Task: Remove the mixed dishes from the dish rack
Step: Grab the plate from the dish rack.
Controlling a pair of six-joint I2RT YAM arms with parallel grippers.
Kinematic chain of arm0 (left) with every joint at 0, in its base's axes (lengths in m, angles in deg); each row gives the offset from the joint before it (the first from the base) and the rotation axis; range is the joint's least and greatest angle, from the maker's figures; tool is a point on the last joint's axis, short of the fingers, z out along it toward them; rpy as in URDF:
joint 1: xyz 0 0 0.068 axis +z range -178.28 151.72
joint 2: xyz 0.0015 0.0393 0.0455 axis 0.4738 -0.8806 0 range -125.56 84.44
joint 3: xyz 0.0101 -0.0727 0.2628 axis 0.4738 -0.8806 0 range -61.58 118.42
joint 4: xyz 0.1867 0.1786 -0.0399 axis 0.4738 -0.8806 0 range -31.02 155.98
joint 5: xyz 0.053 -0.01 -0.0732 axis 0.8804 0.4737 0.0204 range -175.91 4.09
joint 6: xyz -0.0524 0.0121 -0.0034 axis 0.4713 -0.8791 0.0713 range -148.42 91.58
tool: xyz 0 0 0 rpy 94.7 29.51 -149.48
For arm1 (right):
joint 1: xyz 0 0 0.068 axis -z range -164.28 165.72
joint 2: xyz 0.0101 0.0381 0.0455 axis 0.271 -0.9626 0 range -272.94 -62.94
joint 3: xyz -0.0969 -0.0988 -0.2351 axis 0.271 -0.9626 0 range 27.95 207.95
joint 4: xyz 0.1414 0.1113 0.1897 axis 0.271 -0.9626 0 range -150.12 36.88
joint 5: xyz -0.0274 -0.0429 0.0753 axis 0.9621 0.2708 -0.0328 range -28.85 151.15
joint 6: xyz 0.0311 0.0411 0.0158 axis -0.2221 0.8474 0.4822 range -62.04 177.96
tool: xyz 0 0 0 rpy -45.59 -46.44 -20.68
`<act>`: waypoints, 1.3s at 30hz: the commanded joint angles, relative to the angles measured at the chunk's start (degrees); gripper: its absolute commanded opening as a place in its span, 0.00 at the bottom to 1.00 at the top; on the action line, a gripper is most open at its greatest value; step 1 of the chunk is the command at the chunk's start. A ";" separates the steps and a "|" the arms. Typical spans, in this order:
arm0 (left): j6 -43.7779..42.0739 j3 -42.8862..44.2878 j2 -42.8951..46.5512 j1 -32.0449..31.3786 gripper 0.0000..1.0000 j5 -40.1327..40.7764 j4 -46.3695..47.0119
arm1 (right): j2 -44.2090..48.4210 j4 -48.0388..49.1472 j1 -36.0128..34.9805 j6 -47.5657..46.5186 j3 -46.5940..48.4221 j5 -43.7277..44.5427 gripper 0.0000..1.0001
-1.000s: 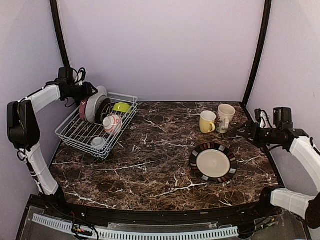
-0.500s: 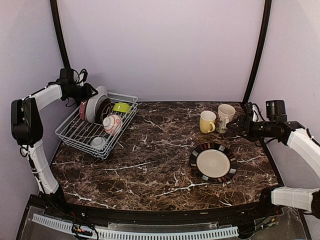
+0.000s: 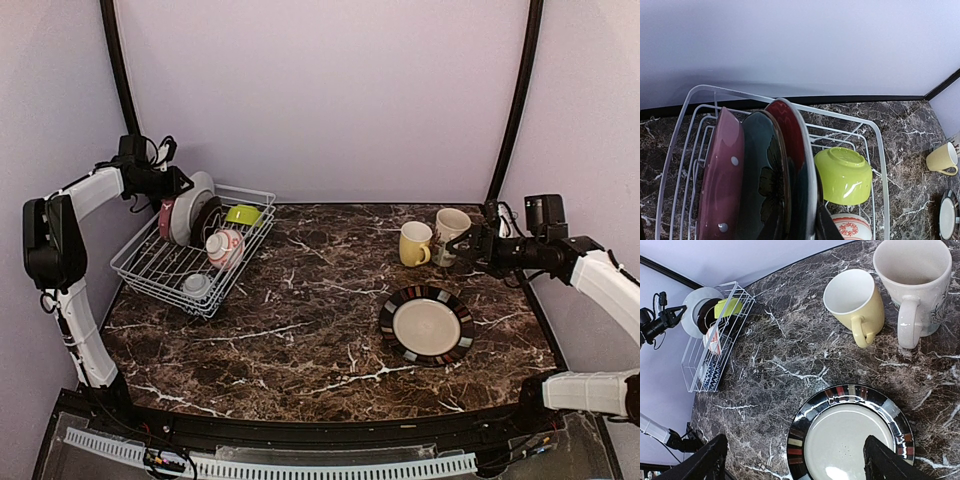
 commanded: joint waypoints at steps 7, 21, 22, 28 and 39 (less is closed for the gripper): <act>2.86 -0.87 7.19 -0.84 0.01 -6.47 -2.41 | 0.02 0.68 -0.63 0.24 3.13 1.62 0.92; 3.11 -6.24 15.62 -0.80 0.01 -5.44 0.86 | -2.44 0.74 -2.30 0.92 6.00 2.74 0.92; 3.11 -6.39 15.82 -0.79 0.01 -5.34 0.71 | -2.63 0.70 -2.50 0.96 6.11 2.76 0.92; 3.35 -5.20 13.93 -0.87 0.35 -1.99 -4.60 | -3.24 0.89 -3.40 1.23 6.63 3.28 0.93; 1.23 -3.47 9.63 -0.85 0.51 0.91 -9.51 | -3.39 1.34 -3.98 1.40 6.41 3.23 0.93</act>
